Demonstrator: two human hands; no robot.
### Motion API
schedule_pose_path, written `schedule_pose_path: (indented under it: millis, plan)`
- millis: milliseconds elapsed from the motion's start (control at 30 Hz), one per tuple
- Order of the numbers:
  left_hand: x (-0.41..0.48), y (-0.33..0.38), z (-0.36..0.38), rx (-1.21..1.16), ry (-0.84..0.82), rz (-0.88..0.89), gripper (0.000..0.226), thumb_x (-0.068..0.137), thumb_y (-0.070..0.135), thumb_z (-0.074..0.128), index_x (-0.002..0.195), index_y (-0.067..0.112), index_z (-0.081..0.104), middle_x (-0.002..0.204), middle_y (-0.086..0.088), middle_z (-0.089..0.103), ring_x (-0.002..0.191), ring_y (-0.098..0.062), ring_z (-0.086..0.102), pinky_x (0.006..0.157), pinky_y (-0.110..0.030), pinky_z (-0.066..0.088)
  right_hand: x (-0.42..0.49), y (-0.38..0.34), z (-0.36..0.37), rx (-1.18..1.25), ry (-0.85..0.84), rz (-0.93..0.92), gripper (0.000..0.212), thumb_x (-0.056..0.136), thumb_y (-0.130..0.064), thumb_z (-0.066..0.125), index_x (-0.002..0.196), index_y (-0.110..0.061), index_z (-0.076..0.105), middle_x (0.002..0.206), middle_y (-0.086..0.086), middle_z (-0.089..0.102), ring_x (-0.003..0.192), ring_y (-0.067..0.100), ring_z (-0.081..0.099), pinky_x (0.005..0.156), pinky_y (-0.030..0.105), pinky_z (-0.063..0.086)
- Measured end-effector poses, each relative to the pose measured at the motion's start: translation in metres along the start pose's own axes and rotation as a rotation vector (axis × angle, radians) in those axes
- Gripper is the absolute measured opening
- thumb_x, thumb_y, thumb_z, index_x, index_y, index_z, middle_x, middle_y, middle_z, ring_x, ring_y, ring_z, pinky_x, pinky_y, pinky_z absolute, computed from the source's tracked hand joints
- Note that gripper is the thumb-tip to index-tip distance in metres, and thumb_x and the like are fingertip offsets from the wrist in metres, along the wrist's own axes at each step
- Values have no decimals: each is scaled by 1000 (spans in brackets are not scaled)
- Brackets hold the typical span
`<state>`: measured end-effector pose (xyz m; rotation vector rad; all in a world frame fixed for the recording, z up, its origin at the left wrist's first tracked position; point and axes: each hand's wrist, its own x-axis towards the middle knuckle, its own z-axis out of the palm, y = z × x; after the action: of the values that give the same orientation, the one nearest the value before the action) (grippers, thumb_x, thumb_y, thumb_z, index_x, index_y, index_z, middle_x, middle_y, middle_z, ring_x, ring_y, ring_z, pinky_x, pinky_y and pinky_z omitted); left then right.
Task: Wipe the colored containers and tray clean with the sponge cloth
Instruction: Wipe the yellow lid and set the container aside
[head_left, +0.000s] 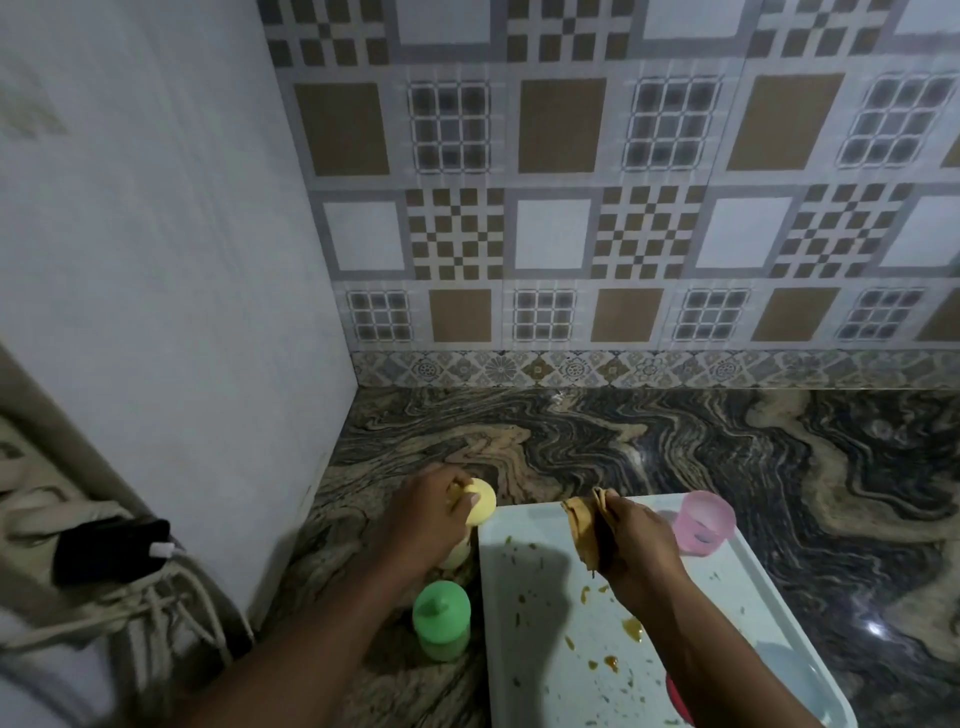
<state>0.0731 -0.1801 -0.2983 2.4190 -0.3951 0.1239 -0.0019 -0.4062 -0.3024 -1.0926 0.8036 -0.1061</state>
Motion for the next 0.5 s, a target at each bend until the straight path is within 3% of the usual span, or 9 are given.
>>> schedule_pose_path:
  millis: [267, 500]
  plan:
    - [-15, -34, 13, 98, -3, -58, 24, 88, 39, 69, 109, 27, 70, 114, 4, 67, 105, -20, 60, 81, -32, 49, -13, 13, 7, -91, -86, 8, 30, 103, -25, 51, 115, -2, 65, 107, 32, 68, 73, 34, 61, 50, 33, 49]
    - [-14, -43, 19, 69, 45, -66, 22, 87, 32, 71, 106, 20, 72, 111, 1, 69, 102, -23, 62, 81, -30, 48, -17, 11, -3, -98, -56, 12, 25, 103, -22, 52, 113, -3, 64, 107, 28, 70, 83, 38, 64, 58, 37, 49]
